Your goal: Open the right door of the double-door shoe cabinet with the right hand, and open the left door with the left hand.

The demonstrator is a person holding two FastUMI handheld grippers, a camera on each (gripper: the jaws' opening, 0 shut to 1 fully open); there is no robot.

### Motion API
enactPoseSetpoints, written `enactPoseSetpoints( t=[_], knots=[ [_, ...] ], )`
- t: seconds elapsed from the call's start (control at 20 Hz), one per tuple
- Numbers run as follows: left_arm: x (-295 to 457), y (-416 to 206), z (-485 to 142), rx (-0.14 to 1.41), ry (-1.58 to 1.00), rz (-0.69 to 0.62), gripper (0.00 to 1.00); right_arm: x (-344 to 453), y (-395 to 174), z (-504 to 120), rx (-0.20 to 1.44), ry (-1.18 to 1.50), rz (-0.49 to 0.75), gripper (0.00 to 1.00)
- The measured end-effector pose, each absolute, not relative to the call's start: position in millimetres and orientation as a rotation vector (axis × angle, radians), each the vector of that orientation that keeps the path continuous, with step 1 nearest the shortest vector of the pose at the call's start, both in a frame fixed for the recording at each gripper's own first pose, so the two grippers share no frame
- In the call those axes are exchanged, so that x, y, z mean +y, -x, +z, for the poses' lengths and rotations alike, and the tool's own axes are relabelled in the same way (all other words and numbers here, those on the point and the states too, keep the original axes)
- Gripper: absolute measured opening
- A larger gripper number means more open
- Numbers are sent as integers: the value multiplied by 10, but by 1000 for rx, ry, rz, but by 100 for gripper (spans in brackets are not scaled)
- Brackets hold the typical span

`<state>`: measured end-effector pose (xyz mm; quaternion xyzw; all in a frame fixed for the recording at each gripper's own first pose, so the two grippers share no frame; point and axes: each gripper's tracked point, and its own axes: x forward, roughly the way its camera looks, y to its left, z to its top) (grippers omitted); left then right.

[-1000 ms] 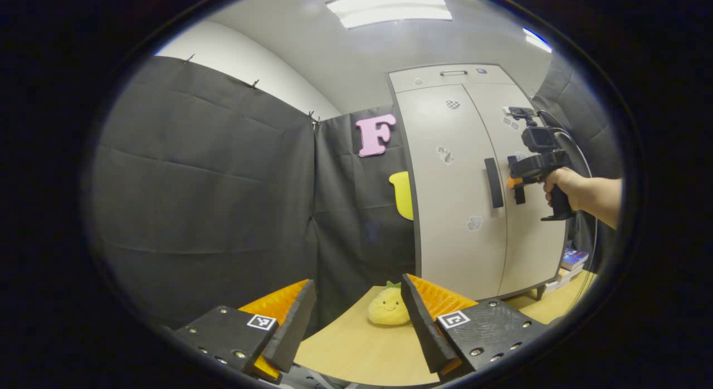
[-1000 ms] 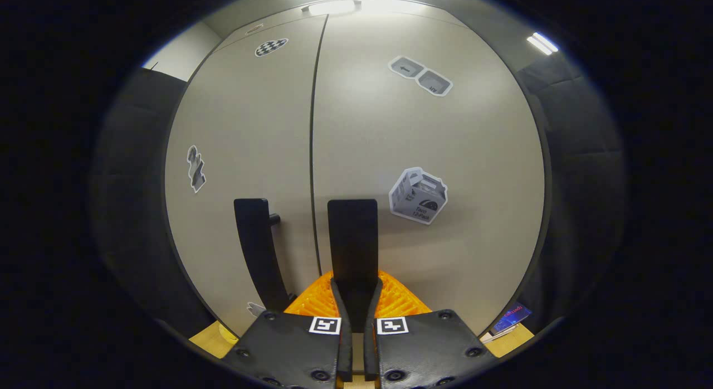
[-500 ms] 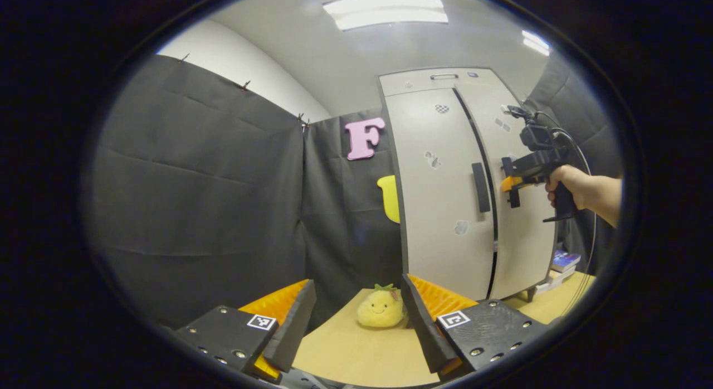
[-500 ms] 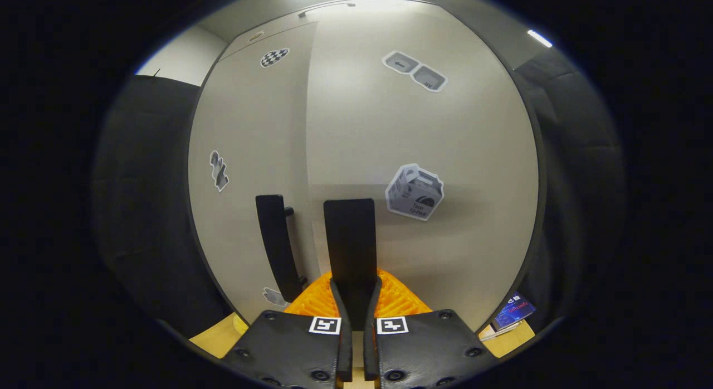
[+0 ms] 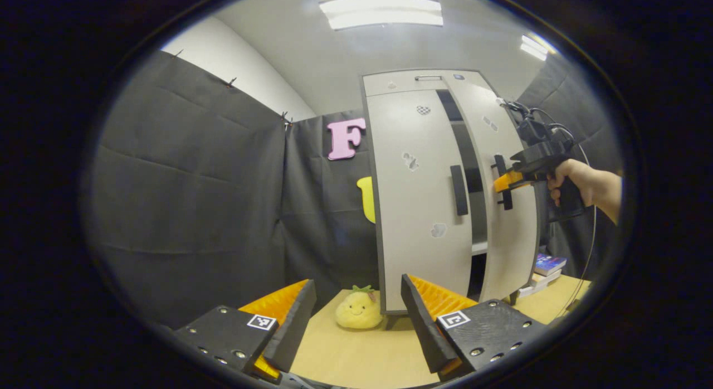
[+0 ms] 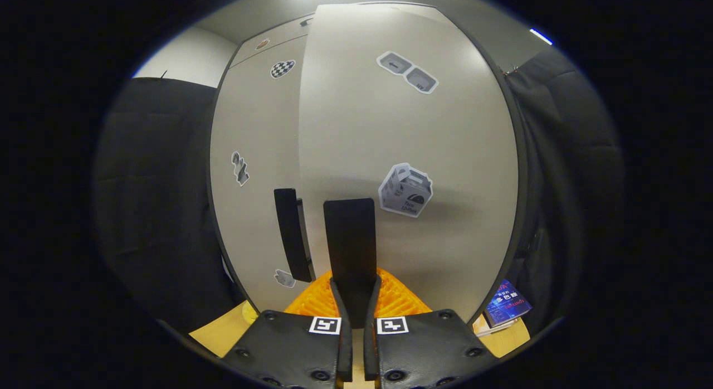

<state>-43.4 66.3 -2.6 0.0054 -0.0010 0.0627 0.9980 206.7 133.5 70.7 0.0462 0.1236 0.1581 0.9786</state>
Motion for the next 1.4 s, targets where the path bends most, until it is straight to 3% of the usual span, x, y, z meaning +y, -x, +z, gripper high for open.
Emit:
enactPoseSetpoints(
  t=[0.2,0.6,1.25,1.35,1.4],
  knots=[
    [517,347,29,-15,-13,91,90,1241,-1903,704,266,-102,342,10],
    [191,172,121,-38,-20,25,90,874,-1566,751,279,-118,387,7],
    [-469,-21,108,-39,-13,-82,90,342,-1276,762,284,-104,395,6],
    [-541,-55,113,-40,-17,-92,90,252,-1248,768,283,-102,388,12],
    [-570,-62,112,-41,-18,-96,89,202,-1227,770,283,-102,382,9]
  ],
)
